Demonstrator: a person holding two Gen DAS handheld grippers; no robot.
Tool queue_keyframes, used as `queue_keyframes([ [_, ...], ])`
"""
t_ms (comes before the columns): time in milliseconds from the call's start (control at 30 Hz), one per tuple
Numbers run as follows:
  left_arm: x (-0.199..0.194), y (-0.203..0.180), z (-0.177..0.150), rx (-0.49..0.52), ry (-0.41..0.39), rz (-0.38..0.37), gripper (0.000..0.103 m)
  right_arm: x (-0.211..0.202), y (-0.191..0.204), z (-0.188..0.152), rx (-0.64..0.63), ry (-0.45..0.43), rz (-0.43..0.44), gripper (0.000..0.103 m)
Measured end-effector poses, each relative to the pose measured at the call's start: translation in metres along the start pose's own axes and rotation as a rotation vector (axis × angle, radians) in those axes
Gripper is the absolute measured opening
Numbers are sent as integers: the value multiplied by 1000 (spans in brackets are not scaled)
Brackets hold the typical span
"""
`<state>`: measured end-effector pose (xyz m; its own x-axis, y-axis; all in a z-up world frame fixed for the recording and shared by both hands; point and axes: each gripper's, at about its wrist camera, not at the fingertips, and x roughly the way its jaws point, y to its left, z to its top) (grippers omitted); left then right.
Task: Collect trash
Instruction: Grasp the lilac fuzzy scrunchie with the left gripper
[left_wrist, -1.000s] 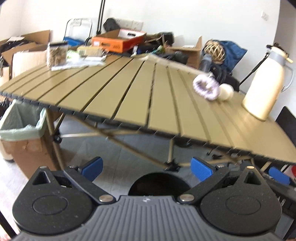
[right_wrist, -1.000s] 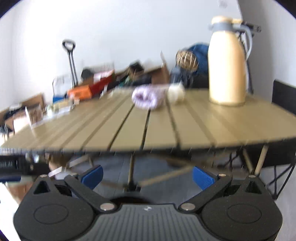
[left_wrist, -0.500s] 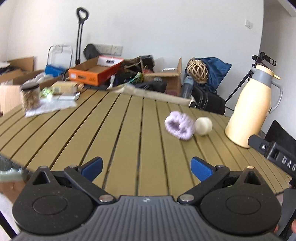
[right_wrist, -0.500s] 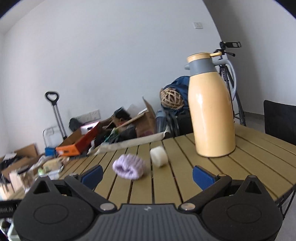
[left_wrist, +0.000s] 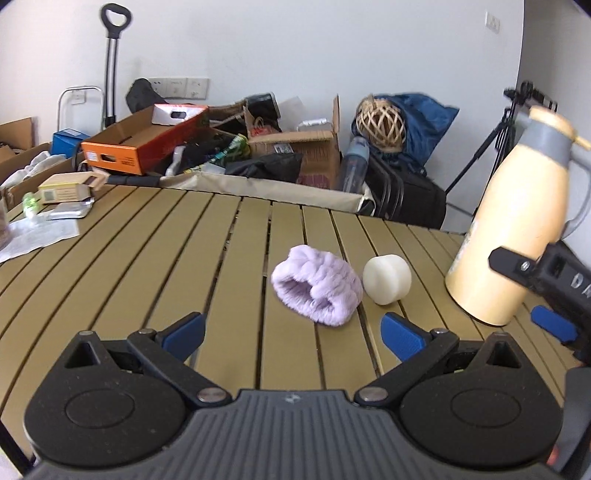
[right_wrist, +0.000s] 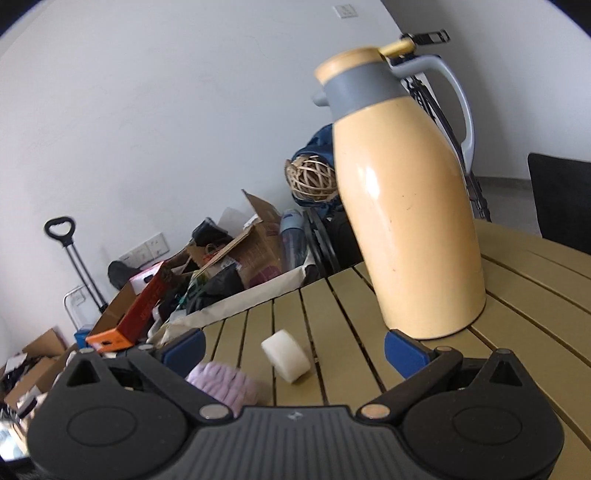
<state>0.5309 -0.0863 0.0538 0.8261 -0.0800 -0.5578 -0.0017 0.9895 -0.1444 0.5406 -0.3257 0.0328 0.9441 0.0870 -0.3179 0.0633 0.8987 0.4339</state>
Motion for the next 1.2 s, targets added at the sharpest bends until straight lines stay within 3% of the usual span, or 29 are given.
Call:
queue_keyframes([
  [167,43,-20,13,41,40,7,103,29,-9,11,31,12,-36,103],
  [333,83,-36,22,85,70,39,103,54,-1,16,-47,46,-60,103],
  [533,126,-40,28,74,123,77,103,74,-4,17,-44,64,-52,103],
  [900,161,-37,28,46,179,78,102,91,-5,14,-17,93,-9,103],
  [1033,158,-36,28,56,169,57,81,93,-1,13,-9,92,27,103],
  [1100,155,-34,27,60,165,53,76,95,2,12,-17,92,33,103],
  [1200,145,-29,27,62,154,14,52,97,9,10,-46,98,25,103],
])
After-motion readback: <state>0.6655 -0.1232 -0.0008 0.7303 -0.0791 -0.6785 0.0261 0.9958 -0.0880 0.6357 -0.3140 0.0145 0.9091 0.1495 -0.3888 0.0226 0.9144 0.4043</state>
